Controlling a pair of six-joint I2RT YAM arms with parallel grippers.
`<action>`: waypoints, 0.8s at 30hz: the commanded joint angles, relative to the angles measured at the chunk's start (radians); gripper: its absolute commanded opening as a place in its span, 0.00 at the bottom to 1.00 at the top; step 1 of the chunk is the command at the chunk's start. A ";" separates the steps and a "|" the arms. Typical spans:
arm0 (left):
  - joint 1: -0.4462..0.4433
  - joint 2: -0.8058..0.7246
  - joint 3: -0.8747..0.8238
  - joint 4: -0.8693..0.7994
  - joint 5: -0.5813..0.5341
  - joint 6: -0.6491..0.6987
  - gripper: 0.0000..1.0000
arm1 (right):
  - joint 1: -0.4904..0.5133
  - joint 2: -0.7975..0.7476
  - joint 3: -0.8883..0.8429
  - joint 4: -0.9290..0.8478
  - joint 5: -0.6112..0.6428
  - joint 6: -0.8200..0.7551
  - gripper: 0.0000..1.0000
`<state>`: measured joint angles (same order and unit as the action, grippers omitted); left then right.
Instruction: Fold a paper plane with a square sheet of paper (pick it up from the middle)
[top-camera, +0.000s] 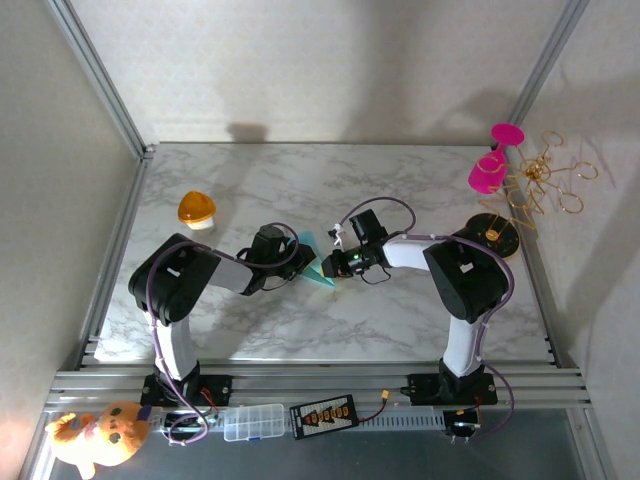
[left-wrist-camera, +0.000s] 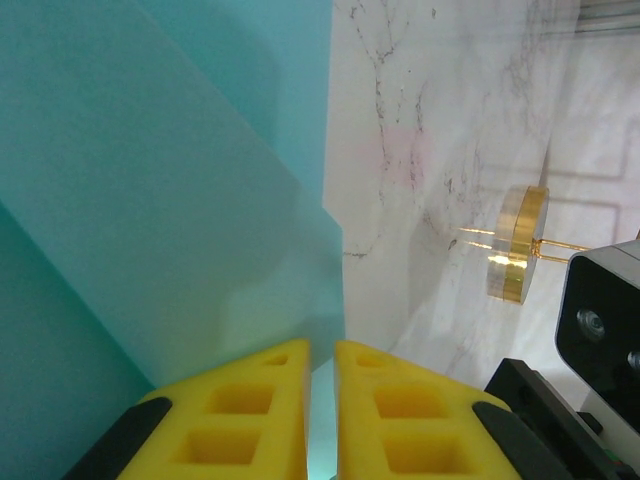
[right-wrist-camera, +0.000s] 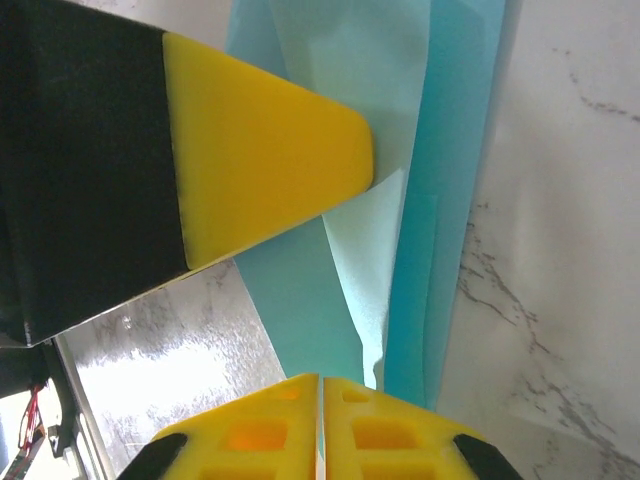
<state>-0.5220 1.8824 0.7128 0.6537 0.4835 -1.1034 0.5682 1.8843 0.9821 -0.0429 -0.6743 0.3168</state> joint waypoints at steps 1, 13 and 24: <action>0.002 0.023 0.017 -0.014 0.004 -0.004 0.14 | 0.003 0.021 0.012 -0.035 0.008 -0.017 0.11; 0.003 0.023 0.011 -0.012 0.004 -0.006 0.14 | 0.004 0.032 0.015 -0.054 -0.028 -0.037 0.11; 0.003 0.020 0.016 -0.005 0.014 -0.004 0.15 | -0.009 -0.109 -0.035 0.031 0.077 0.017 0.12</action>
<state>-0.5220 1.8927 0.7128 0.6540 0.4839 -1.1034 0.5671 1.8454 0.9649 -0.0517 -0.6472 0.3119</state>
